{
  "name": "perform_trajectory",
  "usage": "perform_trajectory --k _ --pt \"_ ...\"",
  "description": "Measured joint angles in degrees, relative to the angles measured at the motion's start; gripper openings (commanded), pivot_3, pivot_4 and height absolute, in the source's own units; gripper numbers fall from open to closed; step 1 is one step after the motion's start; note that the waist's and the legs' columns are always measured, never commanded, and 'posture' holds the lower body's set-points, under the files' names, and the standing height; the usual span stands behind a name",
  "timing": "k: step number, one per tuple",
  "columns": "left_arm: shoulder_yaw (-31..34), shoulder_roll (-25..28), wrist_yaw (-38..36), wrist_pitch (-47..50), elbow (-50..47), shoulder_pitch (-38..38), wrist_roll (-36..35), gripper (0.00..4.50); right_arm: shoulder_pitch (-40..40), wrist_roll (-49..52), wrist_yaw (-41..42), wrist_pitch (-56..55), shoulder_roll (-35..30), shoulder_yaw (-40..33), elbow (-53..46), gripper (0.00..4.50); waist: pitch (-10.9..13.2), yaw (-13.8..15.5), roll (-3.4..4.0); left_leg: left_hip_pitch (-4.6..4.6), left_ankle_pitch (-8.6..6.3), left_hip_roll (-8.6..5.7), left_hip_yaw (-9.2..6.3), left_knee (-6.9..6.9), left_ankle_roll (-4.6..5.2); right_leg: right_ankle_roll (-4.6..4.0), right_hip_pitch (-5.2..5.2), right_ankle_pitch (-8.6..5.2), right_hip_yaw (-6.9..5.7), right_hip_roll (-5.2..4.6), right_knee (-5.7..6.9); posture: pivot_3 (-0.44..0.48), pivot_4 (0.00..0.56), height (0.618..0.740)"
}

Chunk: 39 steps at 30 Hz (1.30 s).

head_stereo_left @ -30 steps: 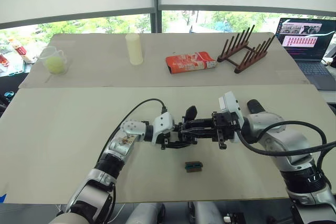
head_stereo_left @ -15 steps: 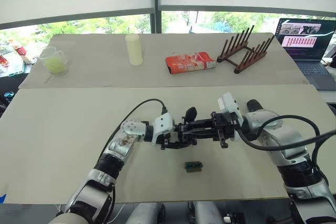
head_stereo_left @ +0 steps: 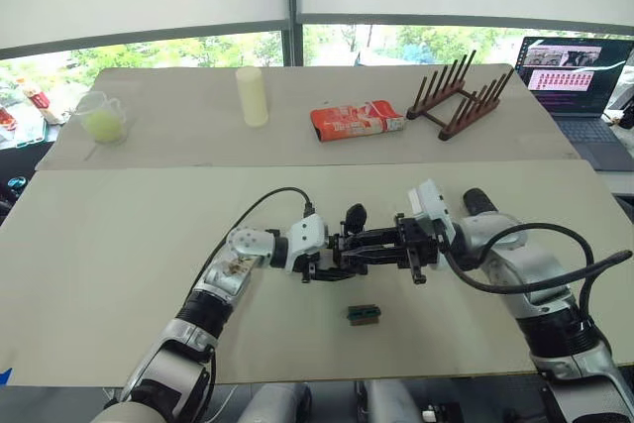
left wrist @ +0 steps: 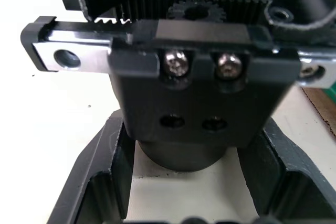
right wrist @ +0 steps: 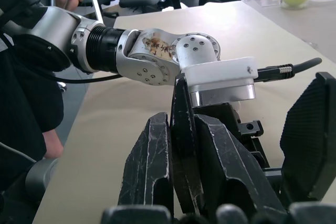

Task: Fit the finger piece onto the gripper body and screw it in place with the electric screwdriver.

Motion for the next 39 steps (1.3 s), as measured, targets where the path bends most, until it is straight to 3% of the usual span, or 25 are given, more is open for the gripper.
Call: perform_trajectory --k 9,20,32,39 --pt "0.0 0.1 0.2 0.1 0.0 0.2 -0.1 2.27 -8.6 -0.7 6.7 5.2 -1.4 4.8 6.2 0.3 -0.1 0.1 0.01 0.02 0.0 0.0 -0.03 -0.04 0.0 0.0 0.02 0.0 -0.01 -0.02 -0.04 0.0 0.15 0.74" --pt "-0.4 0.3 0.5 0.4 0.0 0.4 0.0 2.27 -3.9 -0.9 1.4 6.0 -1.4 3.0 1.5 0.3 -0.7 0.0 -0.05 0.22 0.0 0.03 -0.02 -0.29 -0.01 0.0 0.09 0.0 0.05 -0.01 -0.06 0.0 0.15 0.74" --pt "-0.3 0.2 1.0 1.6 -0.4 0.8 -0.4 2.27 -7.4 -1.2 5.6 5.8 -1.8 4.8 5.7 0.3 -0.7 0.1 -0.07 0.23 0.0 0.03 -0.02 -0.3 0.0 0.0 0.1 0.0 0.05 -0.01 -0.09 0.0 0.15 0.74" --pt "-0.5 0.1 1.1 2.3 -0.8 0.9 -0.4 2.27 -3.6 -1.2 2.0 5.9 -2.9 3.1 0.9 0.3 -0.9 0.2 -0.1 0.23 -0.01 0.03 -0.02 -0.37 0.0 0.0 0.1 -0.01 0.04 -0.01 -0.13 0.0 0.15 0.74"
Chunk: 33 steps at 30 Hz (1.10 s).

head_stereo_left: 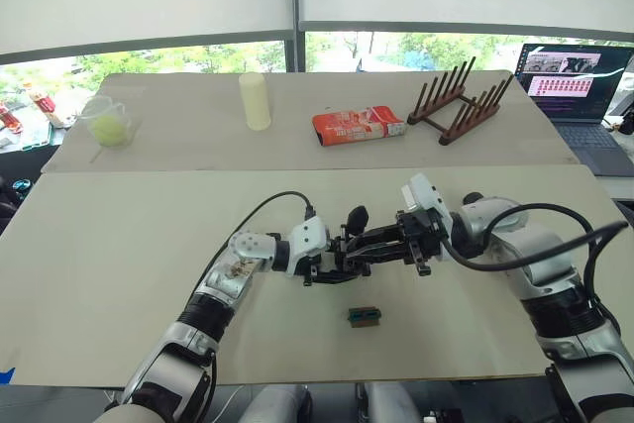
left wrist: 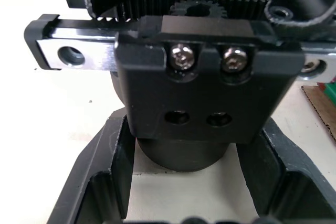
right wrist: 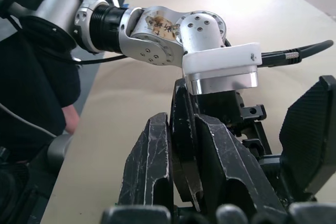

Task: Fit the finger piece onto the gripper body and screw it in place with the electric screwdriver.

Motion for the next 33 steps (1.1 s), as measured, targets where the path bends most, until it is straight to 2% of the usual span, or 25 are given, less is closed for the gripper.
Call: perform_trajectory --k 10,23,33 --pt "-0.1 0.3 0.0 -0.6 0.0 0.0 0.1 2.27 0.2 0.0 -0.9 0.0 0.0 0.1 -0.2 0.3 -0.1 -0.1 0.0 0.0 0.0 0.0 0.0 -0.03 0.0 0.0 -0.01 0.0 0.02 0.0 -0.01 0.0 0.15 0.74" --pt "-0.1 0.0 0.2 -0.7 0.4 0.1 0.1 2.27 -5.6 -0.2 2.8 2.0 -1.2 4.0 3.7 0.3 -0.2 -0.1 -0.01 0.01 0.0 0.01 0.01 -0.04 0.0 0.0 0.01 0.0 0.03 -0.01 -0.02 0.0 0.15 0.74" --pt "-0.1 0.0 0.3 -0.6 0.5 0.1 0.1 2.27 -5.4 -0.3 2.5 1.8 -1.2 4.0 3.7 0.3 -0.3 -0.1 0.01 0.01 0.0 0.01 0.0 -0.04 0.0 0.0 0.0 0.0 0.16 0.0 -0.01 0.0 0.15 0.74"
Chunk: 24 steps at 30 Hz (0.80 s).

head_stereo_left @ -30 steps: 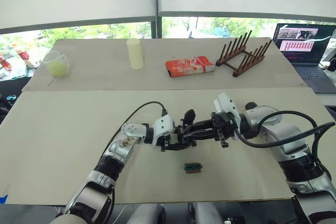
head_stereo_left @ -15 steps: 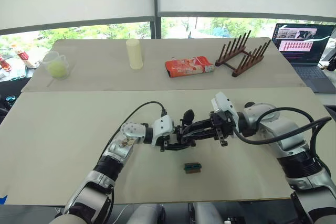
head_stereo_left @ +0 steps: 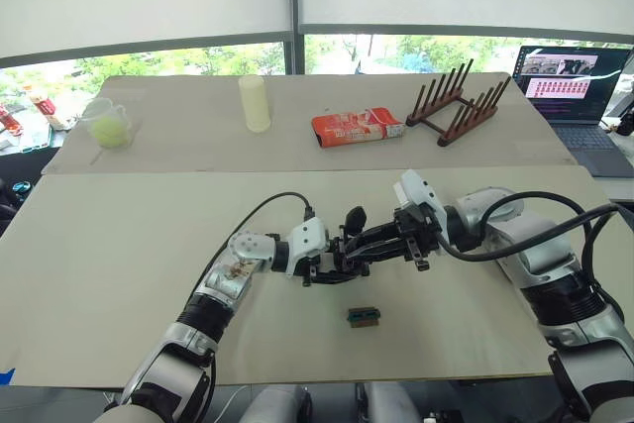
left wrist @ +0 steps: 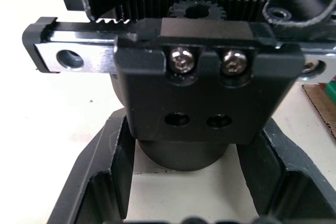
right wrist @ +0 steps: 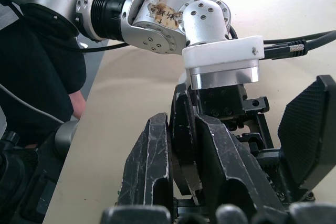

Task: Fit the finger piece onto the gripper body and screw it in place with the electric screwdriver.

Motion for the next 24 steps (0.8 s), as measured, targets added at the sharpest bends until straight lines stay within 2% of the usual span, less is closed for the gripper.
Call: perform_trajectory --k 1,3,7,13,19,21,24 --pt "0.0 0.0 0.0 0.0 0.0 0.0 0.0 2.27 0.3 0.0 -0.3 -0.1 0.1 -0.3 -0.2 0.3 0.0 0.0 0.0 0.0 0.0 0.0 0.01 0.0 0.0 0.0 0.0 0.0 0.01 0.0 0.0 0.0 0.15 0.74" --pt "0.0 0.0 0.0 0.0 0.0 0.0 0.0 2.27 0.8 0.0 -1.0 0.0 0.2 -1.3 -1.1 1.36 0.0 0.1 0.0 -0.01 0.0 0.0 0.01 0.0 0.0 0.0 -0.01 0.0 0.08 0.0 0.0 0.0 0.15 0.74" --pt "0.2 -0.2 -0.9 -0.4 0.1 -0.3 -0.3 2.27 3.7 -1.1 -2.7 3.1 -1.7 -1.7 -3.4 2.72 0.1 0.2 0.07 -0.4 0.0 -0.06 0.09 0.05 0.02 0.0 -0.39 0.0 0.07 -0.02 0.03 0.0 0.15 0.74" --pt "0.2 -1.2 -1.4 -2.9 2.6 -0.9 -0.3 2.27 6.9 2.1 -2.9 5.8 -11.8 -11.8 -14.4 2.74 0.1 0.7 0.07 -0.52 0.0 -0.02 -0.05 0.08 0.01 0.0 -0.38 0.0 -0.25 -0.03 -0.06 0.0 0.15 0.74" --pt "0.1 -2.7 -1.2 -5.2 6.0 -2.4 0.4 2.27 13.2 4.4 -3.0 7.4 -17.6 -17.7 -19.5 2.74 0.1 1.6 0.07 -0.5 -0.04 -0.07 -0.02 0.1 0.06 0.0 -0.28 0.0 -0.24 -0.16 -0.07 0.0 0.15 0.74" --pt "0.1 -3.1 -1.0 -4.9 6.5 -2.7 0.8 3.31 14.3 5.8 -4.4 9.6 -20.1 -21.7 -20.8 2.74 0.1 1.9 0.06 -0.47 -0.05 -0.07 -0.03 0.1 0.08 0.0 -0.22 0.0 -0.26 -0.15 -0.09 0.0 0.15 0.74" --pt "0.1 -2.2 -1.3 -3.8 5.9 -2.7 0.8 4.5 16.1 7.1 -7.4 15.1 -23.3 -25.8 -21.7 3.58 0.1 1.9 0.05 -0.47 -0.05 -0.05 -0.03 0.09 0.08 0.0 -0.22 0.0 -0.21 -0.17 -0.08 0.0 0.15 0.74"
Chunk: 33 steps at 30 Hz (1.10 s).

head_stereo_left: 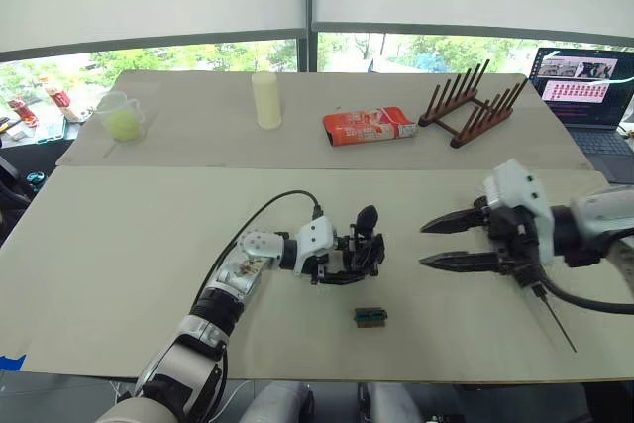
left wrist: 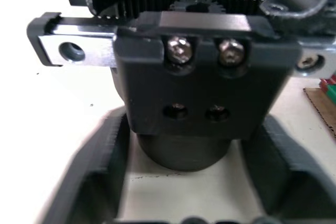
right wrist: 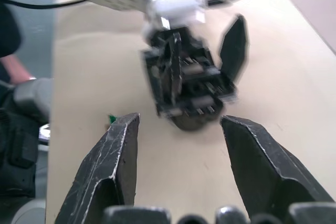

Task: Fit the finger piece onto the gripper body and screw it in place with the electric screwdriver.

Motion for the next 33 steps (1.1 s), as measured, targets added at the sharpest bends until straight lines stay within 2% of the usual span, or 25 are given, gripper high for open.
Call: perform_trajectory --k 3,6,9,10,13,19,25,29,30,33 --pt "1.1 4.9 -1.5 2.5 -4.3 2.1 -1.2 4.5 1.4 0.0 -3.9 7.9 -4.0 -2.1 1.4 4.49 0.0 -0.7 0.02 0.03 0.0 0.08 0.05 -0.11 -0.02 -0.01 -0.11 0.0 0.22 0.04 0.07 0.0 0.15 0.74" --pt "3.2 12.8 -5.2 8.5 -12.2 6.0 -4.2 4.5 -0.4 -0.2 -8.3 17.1 -7.5 -2.4 5.5 4.49 0.0 -1.4 0.05 0.02 -0.01 0.15 0.07 -0.19 -0.06 -0.04 -0.18 -0.02 0.29 0.1 0.08 0.0 0.15 0.74" --pt "6.1 21.0 -9.4 17.5 -22.3 9.3 -9.7 4.5 -4.2 -2.0 -10.3 23.2 -11.4 1.4 11.7 4.49 0.1 -1.5 0.13 -0.08 -0.02 0.13 0.07 -0.15 -0.06 -0.05 -0.27 -0.03 0.28 0.09 0.04 0.0 0.15 0.74" --pt "7.7 25.4 -11.5 22.8 -28.5 9.6 -13.7 4.5 -7.6 -2.6 -9.9 26.0 -12.9 5.0 15.6 4.49 0.3 -1.6 0.13 -0.19 -0.02 0.12 0.09 -0.11 -0.05 -0.05 -0.32 -0.03 0.28 0.08 0.02 0.0 0.15 0.74" --pt "12.6 31.2 -13.1 32.1 -39.5 7.0 -21.4 4.5 -15.1 -7.1 -10.1 28.0 -12.9 14.3 24.1 4.49 0.4 -1.2 0.22 -0.25 -0.05 0.01 0.13 -0.09 -0.02 -0.05 -0.28 -0.03 0.18 -0.05 -0.05 0.0 0.15 0.74" --pt "14.4 31.7 -11.2 42.9 -48.7 3.6 -31.1 4.5 -27.3 -16.2 -8.4 27.7 -5.6 28.9 40.8 4.49 0.7 -2.0 0.19 -0.28 0.01 0.02 0.12 -0.09 -0.07 -0.04 -0.4 -0.02 -0.03 -0.06 0.05 0.0 0.15 0.74" --pt "15.7 31.7 -9.1 45.6 -50.9 -2.5 -34.6 4.5 -31.3 -23.3 -2.8 23.8 -1.4 38.2 51.0 4.49 0.8 -2.1 0.22 -0.35 0.05 0.02 0.11 -0.06 -0.13 -0.06 -0.47 -0.01 -0.04 -0.07 0.06 0.0 0.15 0.74" --pt "15.8 31.1 -8.0 48.0 -50.7 -6.8 -37.5 4.5 -33.0 -27.4 0.4 19.0 0.4 40.5 56.7 4.49 0.8 -2.1 0.23 -0.35 0.04 -0.01 0.12 0.02 -0.14 -0.06 -0.42 -0.01 -0.13 -0.06 0.06 0.0 0.15 0.74" --pt "15.9 31.1 -7.8 48.6 -50.7 -7.5 -38.0 4.5 -33.4 -28.5 1.4 18.0 0.8 40.7 57.8 3.97 0.8 -2.2 0.23 -0.33 0.04 -0.01 0.11 0.02 -0.14 -0.06 -0.42 -0.01 -0.15 -0.04 0.06 0.0 0.15 0.74" --pt "15.8 31.1 -7.6 48.6 -50.7 -7.6 -37.9 4.5 -33.2 -30.4 4.7 13.9 0.7 40.9 58.5 2.99 0.8 -2.2 0.24 -0.33 0.05 0.01 0.11 0.01 -0.15 -0.06 -0.45 -0.01 -0.18 0.0 0.07 0.0 0.15 0.74"
